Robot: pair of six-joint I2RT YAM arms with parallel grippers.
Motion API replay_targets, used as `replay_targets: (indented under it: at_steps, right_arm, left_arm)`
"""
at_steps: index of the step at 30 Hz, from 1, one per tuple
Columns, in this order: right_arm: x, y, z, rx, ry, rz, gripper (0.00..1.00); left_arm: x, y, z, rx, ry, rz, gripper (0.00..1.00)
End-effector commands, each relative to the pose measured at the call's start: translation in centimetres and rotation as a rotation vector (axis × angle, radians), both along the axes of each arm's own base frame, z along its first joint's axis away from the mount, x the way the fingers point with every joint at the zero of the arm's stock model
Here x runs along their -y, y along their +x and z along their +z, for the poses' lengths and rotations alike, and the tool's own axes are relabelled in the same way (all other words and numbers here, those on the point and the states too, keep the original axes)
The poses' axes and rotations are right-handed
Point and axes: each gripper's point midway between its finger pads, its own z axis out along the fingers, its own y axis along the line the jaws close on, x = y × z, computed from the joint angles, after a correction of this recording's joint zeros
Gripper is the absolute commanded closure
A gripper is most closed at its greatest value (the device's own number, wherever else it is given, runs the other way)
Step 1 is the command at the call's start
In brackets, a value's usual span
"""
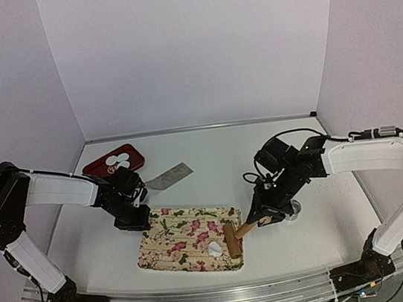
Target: Roll out the dumpling wrappers from the dough
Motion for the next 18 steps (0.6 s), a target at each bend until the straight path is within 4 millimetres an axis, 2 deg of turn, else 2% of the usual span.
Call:
replay_targets:
  at_steps: [1, 6, 9, 12, 13, 18]
  right_arm:
    - [1.9, 0.2, 2.3, 0.031, -0.113, 0.002, 1.0]
    - [-2.4, 0.9, 8.3, 0.096, 0.074, 0.085, 1.0]
    - [-4.9, 0.4, 10.0, 0.101, 0.147, 0.147, 1.0]
    - [-7.1, -0.4, 9.8, 0.092, 0.17, 0.2, 1.0]
    - [-7.5, -0.6, 9.0, 0.081, 0.156, 0.207, 1.0]
    - [-7.1, -0.6, 5.4, 0.033, 0.061, 0.172, 1.0]
  left_arm:
    - [-1.7, -0.1, 0.5, -0.001, 0.077, -0.003, 1.0]
    - [-1.2, -0.1, 0.8, -0.025, 0.056, 0.025, 1.0]
    - [-1.1, -0.1, 0.9, -0.022, 0.046, 0.029, 1.0]
    - [-1.1, -0.1, 0.8, -0.024, 0.044, 0.025, 1.0]
    - [-1.1, -0.1, 0.7, -0.025, 0.047, 0.024, 1.0]
    - [-1.1, 0.0, 0.6, -0.026, 0.052, 0.015, 1.0]
